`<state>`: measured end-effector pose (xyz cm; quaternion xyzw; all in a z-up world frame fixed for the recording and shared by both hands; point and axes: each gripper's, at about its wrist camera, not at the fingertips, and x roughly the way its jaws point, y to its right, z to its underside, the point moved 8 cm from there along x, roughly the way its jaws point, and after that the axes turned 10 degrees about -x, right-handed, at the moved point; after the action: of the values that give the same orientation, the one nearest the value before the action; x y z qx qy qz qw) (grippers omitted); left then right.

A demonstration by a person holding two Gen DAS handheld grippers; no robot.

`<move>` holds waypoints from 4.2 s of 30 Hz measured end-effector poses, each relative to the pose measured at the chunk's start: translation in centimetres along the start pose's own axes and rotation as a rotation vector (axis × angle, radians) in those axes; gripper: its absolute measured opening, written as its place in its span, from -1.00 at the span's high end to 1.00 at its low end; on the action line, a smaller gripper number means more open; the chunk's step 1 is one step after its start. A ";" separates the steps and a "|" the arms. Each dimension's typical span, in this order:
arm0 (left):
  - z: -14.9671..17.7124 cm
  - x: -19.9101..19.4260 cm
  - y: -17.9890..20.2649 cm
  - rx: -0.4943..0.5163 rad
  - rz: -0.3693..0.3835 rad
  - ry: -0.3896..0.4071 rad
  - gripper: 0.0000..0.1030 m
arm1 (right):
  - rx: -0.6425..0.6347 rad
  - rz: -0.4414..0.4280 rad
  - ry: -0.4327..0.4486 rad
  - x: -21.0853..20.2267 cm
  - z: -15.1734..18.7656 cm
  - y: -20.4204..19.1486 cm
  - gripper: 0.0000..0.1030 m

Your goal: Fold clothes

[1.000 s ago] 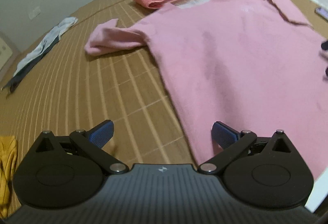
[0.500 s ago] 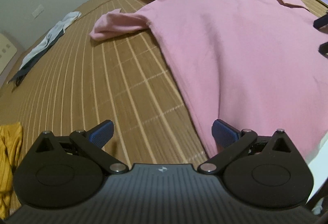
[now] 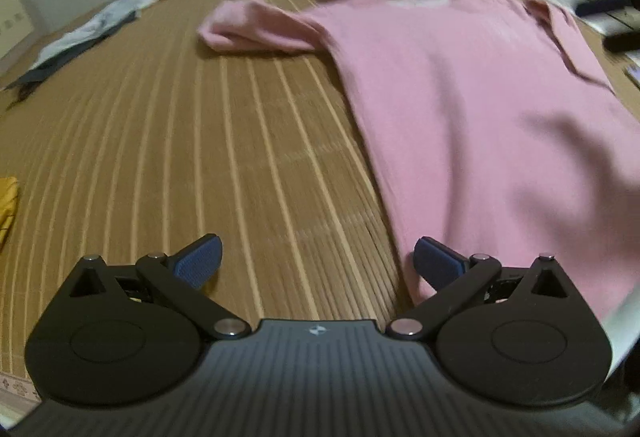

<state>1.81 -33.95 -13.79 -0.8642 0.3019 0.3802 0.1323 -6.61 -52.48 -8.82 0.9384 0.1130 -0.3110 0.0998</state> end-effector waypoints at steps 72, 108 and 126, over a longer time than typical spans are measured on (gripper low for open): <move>-3.1 -2.4 -16.0 -0.584 -0.272 0.120 -1.00 | 0.182 -0.265 0.120 10.1 -11.5 2.3 -0.48; -6.2 5.4 2.9 -0.046 -0.029 0.118 -1.00 | 0.289 0.349 -0.108 1.2 8.8 16.2 0.88; -5.8 6.1 2.4 -0.051 -0.036 0.100 -1.00 | 0.753 0.786 -0.009 -14.5 18.6 38.8 0.77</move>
<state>6.91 -41.02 -14.30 -0.8905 0.2826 0.3418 0.1018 -17.74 -96.51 -10.13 0.8795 -0.3661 -0.2730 -0.1339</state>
